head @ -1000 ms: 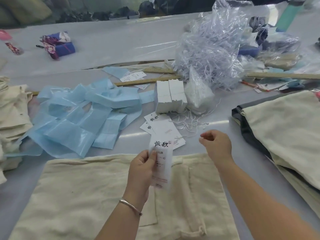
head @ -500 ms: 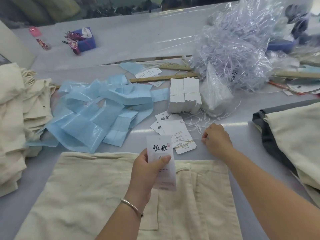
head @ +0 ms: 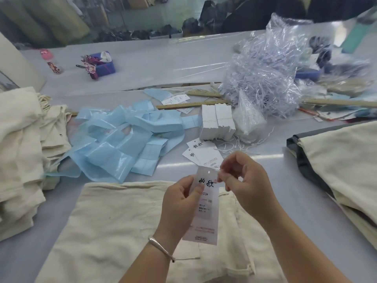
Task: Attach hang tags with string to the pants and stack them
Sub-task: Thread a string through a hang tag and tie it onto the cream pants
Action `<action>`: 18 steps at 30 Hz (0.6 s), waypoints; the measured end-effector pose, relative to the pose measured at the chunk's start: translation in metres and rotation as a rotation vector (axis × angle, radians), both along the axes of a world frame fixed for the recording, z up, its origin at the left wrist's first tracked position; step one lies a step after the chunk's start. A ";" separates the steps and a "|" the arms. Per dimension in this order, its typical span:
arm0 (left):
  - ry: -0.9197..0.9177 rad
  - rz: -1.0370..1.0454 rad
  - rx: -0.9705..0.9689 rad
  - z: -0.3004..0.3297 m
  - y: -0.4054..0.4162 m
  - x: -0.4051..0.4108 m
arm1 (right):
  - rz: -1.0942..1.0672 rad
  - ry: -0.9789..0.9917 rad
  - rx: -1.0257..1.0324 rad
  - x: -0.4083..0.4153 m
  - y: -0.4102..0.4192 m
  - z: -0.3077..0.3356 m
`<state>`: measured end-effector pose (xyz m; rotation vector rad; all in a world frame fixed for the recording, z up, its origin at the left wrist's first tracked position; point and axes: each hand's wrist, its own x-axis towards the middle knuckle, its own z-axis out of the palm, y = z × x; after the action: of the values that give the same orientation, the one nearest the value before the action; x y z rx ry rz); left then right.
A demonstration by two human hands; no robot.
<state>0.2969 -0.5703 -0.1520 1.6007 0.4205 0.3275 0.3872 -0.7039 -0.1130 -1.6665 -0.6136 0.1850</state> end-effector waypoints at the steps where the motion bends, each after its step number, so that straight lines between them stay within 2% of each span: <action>1: -0.024 -0.024 0.012 0.005 0.001 -0.005 | -0.011 -0.028 -0.013 -0.009 0.004 0.002; 9: -0.129 -0.108 0.035 0.027 0.009 -0.039 | -0.262 -0.172 -0.072 -0.054 0.027 0.007; 14: -0.155 -0.127 0.057 0.034 0.012 -0.051 | -0.335 -0.151 -0.067 -0.071 0.033 0.011; 18: -0.173 -0.109 -0.044 0.035 0.009 -0.052 | -0.311 -0.058 0.013 -0.082 0.030 0.011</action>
<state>0.2450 -0.5612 -0.1166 1.5318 0.2056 0.3677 0.3053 -0.6741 -0.1015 -1.7361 -0.3902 -0.0927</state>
